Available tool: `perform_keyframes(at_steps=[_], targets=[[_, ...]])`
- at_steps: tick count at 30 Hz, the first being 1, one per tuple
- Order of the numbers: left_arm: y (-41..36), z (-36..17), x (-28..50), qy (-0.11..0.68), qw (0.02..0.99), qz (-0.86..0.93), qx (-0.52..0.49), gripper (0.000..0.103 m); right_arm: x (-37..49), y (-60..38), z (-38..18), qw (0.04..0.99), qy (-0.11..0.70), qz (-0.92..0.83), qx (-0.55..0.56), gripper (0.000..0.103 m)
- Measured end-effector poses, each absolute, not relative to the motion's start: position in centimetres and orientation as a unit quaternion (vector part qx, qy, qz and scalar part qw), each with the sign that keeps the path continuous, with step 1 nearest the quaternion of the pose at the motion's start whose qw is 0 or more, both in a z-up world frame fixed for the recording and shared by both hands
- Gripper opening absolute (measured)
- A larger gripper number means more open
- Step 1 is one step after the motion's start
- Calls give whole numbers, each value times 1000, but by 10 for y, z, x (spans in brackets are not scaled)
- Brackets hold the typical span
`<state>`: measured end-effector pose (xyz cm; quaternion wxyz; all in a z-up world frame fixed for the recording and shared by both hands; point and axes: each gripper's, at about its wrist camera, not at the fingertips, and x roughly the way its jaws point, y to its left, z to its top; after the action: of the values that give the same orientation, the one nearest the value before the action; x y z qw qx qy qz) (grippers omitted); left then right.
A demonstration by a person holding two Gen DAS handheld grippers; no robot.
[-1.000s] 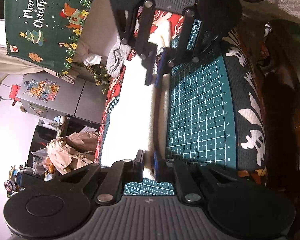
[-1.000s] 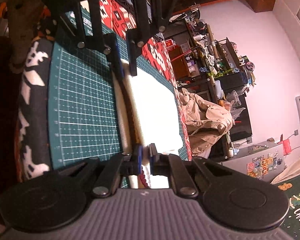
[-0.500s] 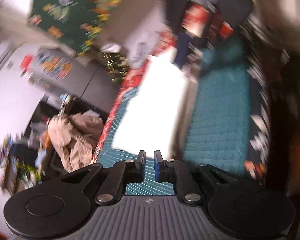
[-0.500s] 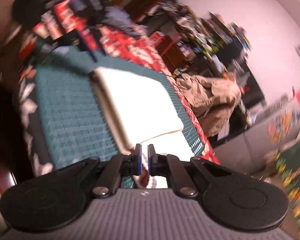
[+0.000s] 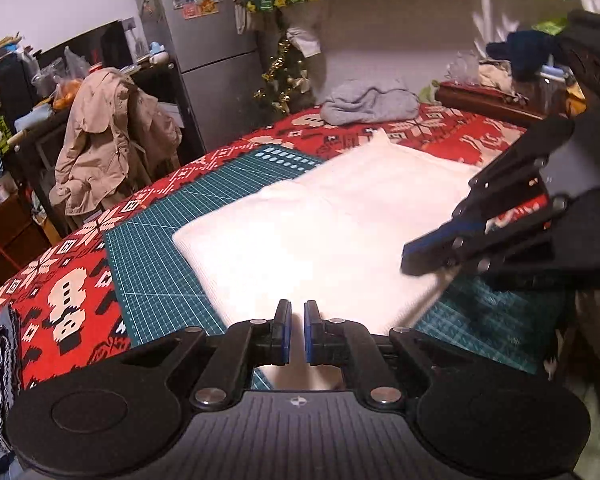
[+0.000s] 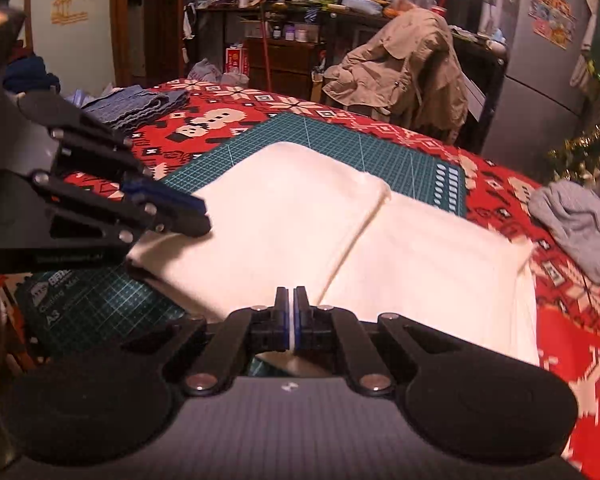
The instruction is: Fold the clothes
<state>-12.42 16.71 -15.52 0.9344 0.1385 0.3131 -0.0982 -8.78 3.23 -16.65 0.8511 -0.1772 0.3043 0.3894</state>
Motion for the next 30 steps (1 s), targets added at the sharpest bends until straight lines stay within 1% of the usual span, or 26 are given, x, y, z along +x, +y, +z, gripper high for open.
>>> perform_keyframes(at_steps=[4,8,11,15,16,17,20,22,26,30], targets=[[165,-150,-127,311,935,-111,125,6,-89,18,-163,853,322,383,-148,2],[168,-145,-115,311,942,-106,68,6,-80,18,-150,865,321,369,-109,2],[170,-149,-100,324,941,-94,33,4,-70,29,-146,870,320,364,-91,2],[173,-155,-91,340,936,-95,-13,4,-53,44,-157,868,338,356,-79,3],[173,-156,-92,341,935,-94,-19,4,-48,48,-162,867,344,353,-77,3],[173,-156,-93,341,935,-95,-25,4,-45,49,-165,867,346,351,-75,0],[172,-155,-96,342,934,-100,-37,4,-41,45,-170,872,345,340,-71,0],[170,-154,-97,340,934,-104,-37,4,-39,39,-169,876,349,327,-64,3],[170,-146,-97,323,939,-107,-42,4,-33,29,-160,880,339,332,-29,3],[178,-147,-85,329,939,-85,-57,4,-25,45,-155,876,333,348,-23,3]])
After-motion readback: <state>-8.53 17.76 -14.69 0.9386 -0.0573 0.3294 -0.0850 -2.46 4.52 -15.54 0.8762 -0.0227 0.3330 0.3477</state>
